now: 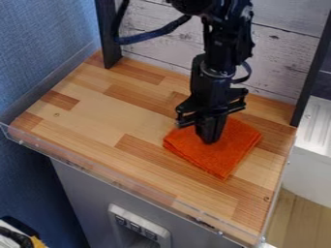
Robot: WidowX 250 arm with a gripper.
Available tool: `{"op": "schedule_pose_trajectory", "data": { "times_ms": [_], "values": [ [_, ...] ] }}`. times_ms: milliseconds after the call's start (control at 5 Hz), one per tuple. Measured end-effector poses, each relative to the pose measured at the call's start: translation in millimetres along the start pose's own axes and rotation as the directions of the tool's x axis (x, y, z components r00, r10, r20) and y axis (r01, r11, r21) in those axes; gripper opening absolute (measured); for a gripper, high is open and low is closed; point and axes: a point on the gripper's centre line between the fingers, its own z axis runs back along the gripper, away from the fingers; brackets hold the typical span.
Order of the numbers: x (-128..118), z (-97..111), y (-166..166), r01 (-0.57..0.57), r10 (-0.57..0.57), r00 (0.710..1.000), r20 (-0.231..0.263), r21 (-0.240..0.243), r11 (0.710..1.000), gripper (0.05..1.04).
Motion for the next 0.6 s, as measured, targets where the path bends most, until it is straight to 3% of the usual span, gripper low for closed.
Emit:
{"op": "schedule_pose_trajectory", "data": {
  "times_ms": [200,600],
  "values": [
    [-6.8,-7.1,-4.6,0.011,-0.01,1.0,-0.017,0.015,1.0,0.059],
    [-10.8,-17.2,-14.3,0.037,-0.037,0.998,-0.054,0.001,0.999,0.059]
  ]
}}
